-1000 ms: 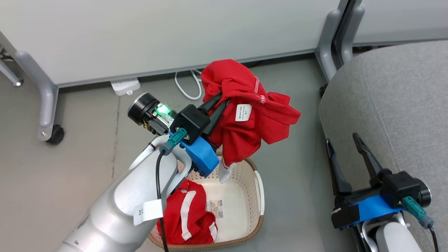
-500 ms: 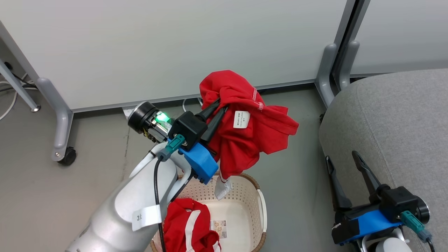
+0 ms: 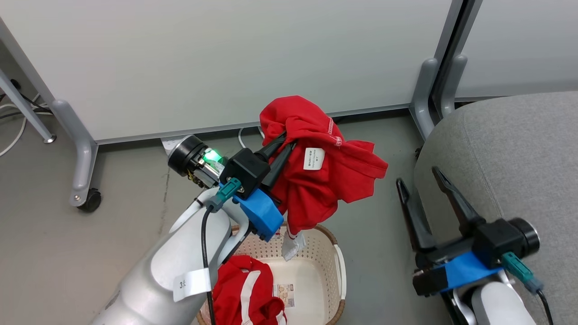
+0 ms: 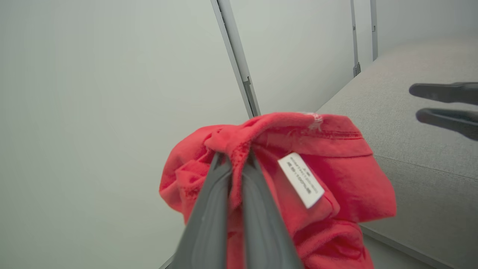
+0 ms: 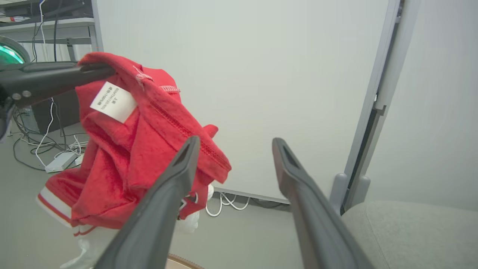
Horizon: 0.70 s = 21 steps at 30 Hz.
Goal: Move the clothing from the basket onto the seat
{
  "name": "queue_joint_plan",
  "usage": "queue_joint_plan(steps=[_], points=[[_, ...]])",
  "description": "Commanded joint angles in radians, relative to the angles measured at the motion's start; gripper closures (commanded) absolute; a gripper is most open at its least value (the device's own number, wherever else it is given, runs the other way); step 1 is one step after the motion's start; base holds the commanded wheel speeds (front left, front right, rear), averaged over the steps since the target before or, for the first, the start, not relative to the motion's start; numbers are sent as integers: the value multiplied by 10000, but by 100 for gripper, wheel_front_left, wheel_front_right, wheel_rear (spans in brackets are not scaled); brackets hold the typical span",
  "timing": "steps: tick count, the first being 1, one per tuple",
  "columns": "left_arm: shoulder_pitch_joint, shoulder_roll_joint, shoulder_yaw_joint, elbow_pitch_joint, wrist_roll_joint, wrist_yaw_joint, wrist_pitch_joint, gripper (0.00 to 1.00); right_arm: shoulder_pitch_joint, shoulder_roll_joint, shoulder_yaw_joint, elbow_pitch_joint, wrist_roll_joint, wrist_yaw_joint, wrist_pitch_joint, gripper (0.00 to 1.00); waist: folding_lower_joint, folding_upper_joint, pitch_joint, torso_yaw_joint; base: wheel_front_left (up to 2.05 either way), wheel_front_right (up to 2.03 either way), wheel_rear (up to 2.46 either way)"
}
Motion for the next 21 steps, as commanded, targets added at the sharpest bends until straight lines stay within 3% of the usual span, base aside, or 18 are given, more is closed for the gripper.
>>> queue_joint_plan(steps=[1, 11, 21], points=[[47, 0, 37, -11, 51, -42, -48, 100, -287, -126, 168, -80, -31, 1, -35, 0, 1, -1, 36, 1, 0, 0, 0], [-131, -159, -27, -58, 167, -77, -49, 100, -1902, -522, 1746, 290, 30, 1, -36, 0, 1, -1, 212, 88, 0, 0, 0], [-146, -331, -211, -219, 338, -60, -48, 100, -3013, -685, 2653, 1879, 81, 1, -35, 0, 1, -1, 405, 317, 0, 0, 0]])
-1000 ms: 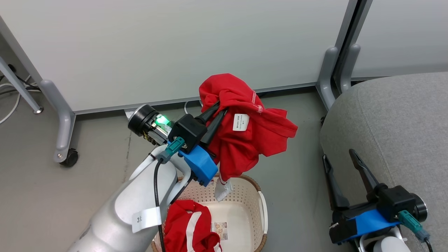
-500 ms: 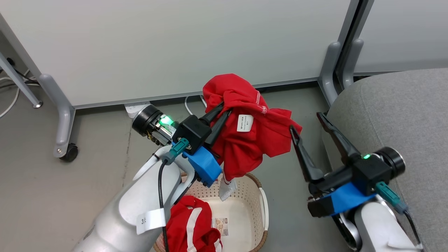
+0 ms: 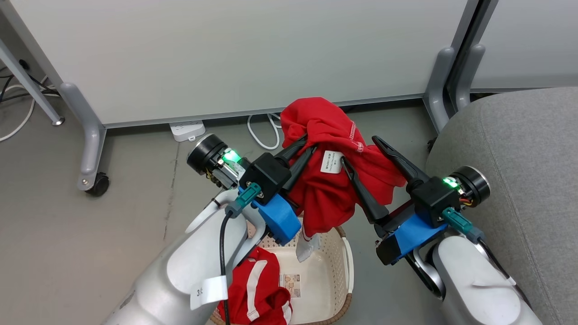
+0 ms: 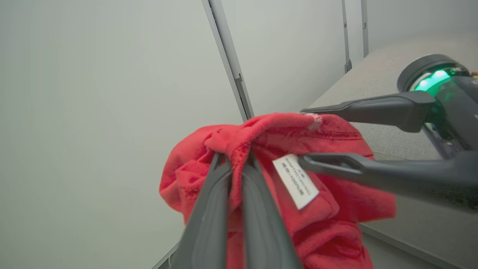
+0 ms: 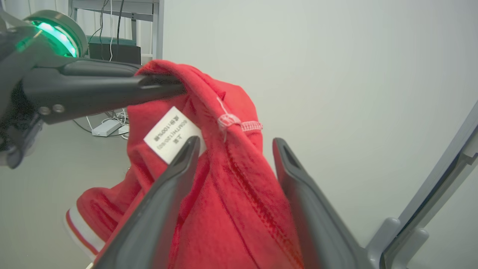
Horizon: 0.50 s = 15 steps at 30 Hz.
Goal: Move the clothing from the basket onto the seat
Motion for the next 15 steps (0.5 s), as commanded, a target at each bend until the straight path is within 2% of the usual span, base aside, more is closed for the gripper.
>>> queue_joint_plan(steps=[1, 14, 15], points=[[-112, 5, 15, -59, 46, 0, -49, 100, -175, -51, 10, 114, 75, 1, -31, 0, 0, 0, 25, 21, 0, 0, 0], [-178, 23, -126, -259, 54, -10, -50, 100, -748, 196, 567, 1899, 444, 1, -33, 0, 0, 0, 132, -4, 0, 0, 0], [-181, 25, -139, -260, 41, -10, -50, 100, -804, 216, 640, 2014, 509, 1, -33, 58, 0, 0, 127, -11, 0, 0, 0]])
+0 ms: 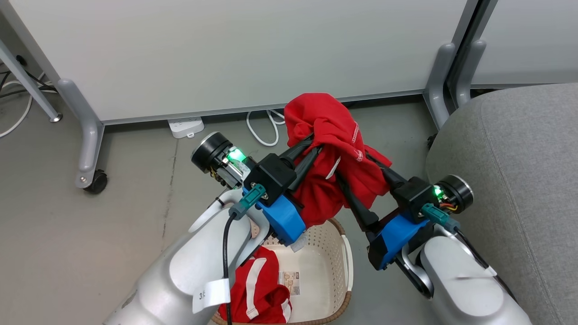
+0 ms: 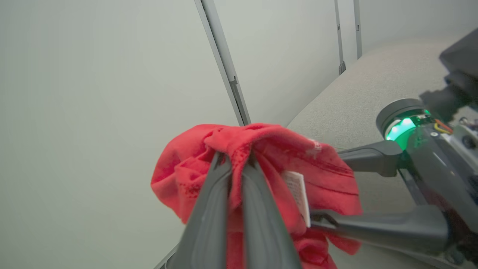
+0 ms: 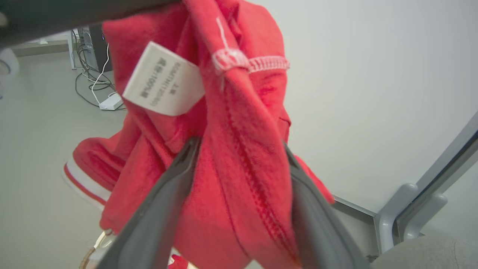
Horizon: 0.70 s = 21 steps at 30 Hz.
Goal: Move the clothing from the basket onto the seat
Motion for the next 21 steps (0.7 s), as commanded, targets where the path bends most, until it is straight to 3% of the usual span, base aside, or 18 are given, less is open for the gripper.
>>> queue_joint_plan(steps=[1, 19, 20, 21], points=[[-149, 41, -34, -38, -15, -10, -50, 100, -193, 54, 71, 65, 106, 1, -35, 100, 0, 0, -8, -9, 0, 0, 0], [-56, 93, -80, 74, -107, -12, -48, 100, -124, -25, 326, 170, 872, 1, -35, 100, 0, 0, -138, -136, 0, 0, 0], [-46, 82, -40, 72, -117, -12, -48, 96, -104, -8, 301, 151, 885, 1, -35, 100, 0, 0, -135, -140, 0, 0, 0], [-17, 70, -26, 103, -142, -12, -48, 51, -89, -4, 278, 130, 894, 1, -35, 100, 0, 0, -133, -144, 0, 0, 0]])
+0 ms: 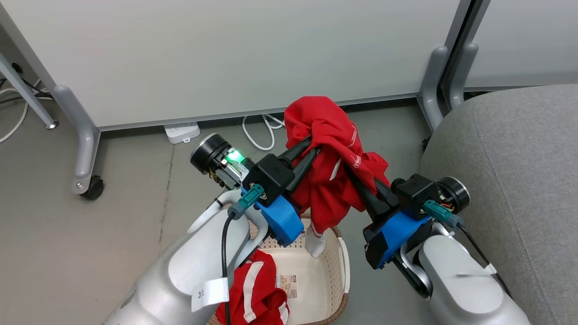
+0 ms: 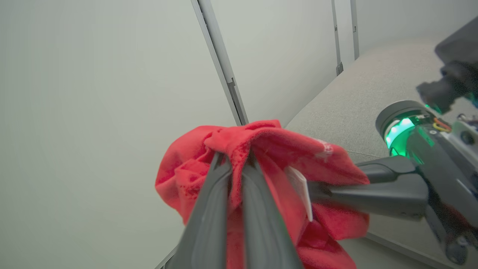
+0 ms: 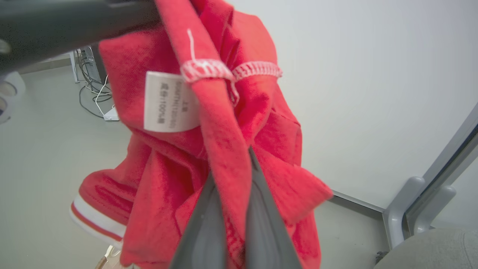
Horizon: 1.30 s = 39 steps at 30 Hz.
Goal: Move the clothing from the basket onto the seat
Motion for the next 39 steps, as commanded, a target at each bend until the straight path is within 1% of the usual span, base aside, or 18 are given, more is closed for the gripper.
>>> queue_joint_plan(steps=[1, 10, 18, 26, 31, 32, 39], points=[[-3, 21, 37, 57, -45, -9, -48, 0, 60, 22, -35, -73, 40, 1, -35, 100, 0, -1, 4, -6, 0, 0, 0], [83, 33, -55, 227, -95, -9, -39, 0, 248, 73, -364, -336, 115, 1, -36, 100, 0, -1, 107, -116, 0, 0, 0], [198, 127, -16, 158, -96, -9, -39, 0, 432, 87, -833, -606, 122, 1, -36, 100, 0, -1, 290, -445, 0, 0, 0], [519, 321, 174, -105, -36, 7, -37, 0, 703, -1, -1447, -1043, -48, 1, -36, 100, 0, -1, 536, -1139, 0, 0, 0], [763, 400, 243, -346, 45, 2, -37, 0, 838, 10, -2029, -1408, -103, 1, -38, 100, 0, -1, 717, -1657, 0, 0, 0], [763, 400, 243, -346, 45, 2, -37, 0, 838, 10, -2029, -1408, -103, 1, -38, 100, 0, -1, 717, -1657, 0, 0, 0], [931, 440, 192, -711, 222, -4, -37, 0, 1186, 97, -3045, -1983, -214, 1, -36, 100, 0, -1, 1009, -2278, 0, 0, 0]])
